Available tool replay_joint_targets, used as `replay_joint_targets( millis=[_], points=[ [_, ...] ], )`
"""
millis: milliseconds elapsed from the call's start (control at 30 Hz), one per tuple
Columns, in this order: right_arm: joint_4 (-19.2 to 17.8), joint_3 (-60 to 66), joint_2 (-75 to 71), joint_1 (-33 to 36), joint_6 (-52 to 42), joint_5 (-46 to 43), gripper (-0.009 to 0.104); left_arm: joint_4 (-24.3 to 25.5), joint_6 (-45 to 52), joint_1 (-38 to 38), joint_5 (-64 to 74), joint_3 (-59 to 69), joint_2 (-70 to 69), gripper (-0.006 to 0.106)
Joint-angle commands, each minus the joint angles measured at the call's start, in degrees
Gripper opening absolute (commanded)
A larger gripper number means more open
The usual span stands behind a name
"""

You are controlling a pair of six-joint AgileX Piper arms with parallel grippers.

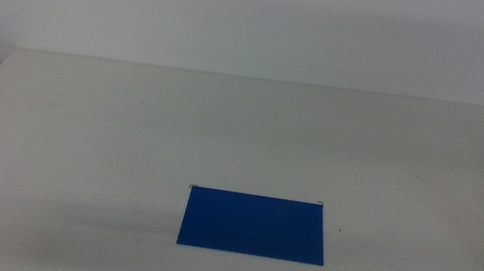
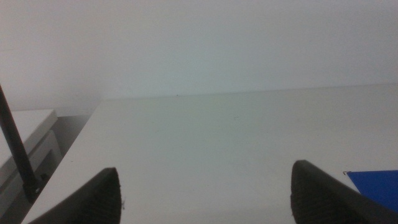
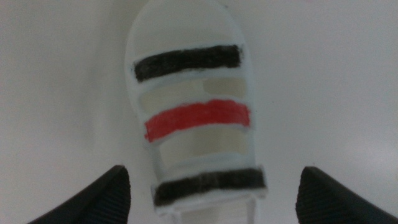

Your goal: Use one arm to grab the shoe from the table and place it on the mat.

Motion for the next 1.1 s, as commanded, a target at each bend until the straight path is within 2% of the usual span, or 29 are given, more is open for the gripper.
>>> replay_joint_targets(
  millis=[0, 200, 467, 633, 767, 900, 1067],
  points=[
    [-1.48, -1.73, -1.53, -0.64, 0.14, -0.25, 0.079, -0.55, -0.28, -0.25, -4.72, 0.4, -0.79, 0.094],
    [-1.47, -1.73, -0.52, -0.64, 0.65, -0.3, 0.061, -0.55, -0.28, -0.25, -4.72, 0.4, -0.79, 0.094],
    [-0.05, -1.73, -0.52, -0.58, 2.23, 0.02, 0.022, -0.55, -0.28, -0.25, -4.72, 0.4, -0.79, 0.094],
    [1.57, -1.91, -0.93, -0.46, 1.74, 1.93, 0.006, -0.55, -0.28, -0.25, -4.72, 0.4, -0.79, 0.094],
    [2.1, -1.91, -2.89, 1.13, 2.9, 3.04, 0.001, -0.55, -0.28, -0.25, -4.72, 0.4, -0.79, 0.094],
    [2.45, -1.97, -5.94, 4.1, 7.55, 3.04, 0.001, -0.55, -0.28, -0.25, -4.72, 0.4, -0.79, 0.094],
    [1.89, -5.85, -6.82, 10.96, 14.17, 8.22, 0.001, -0.55, -0.28, -0.25, -4.72, 0.4, -0.79, 0.094]
  ],
)
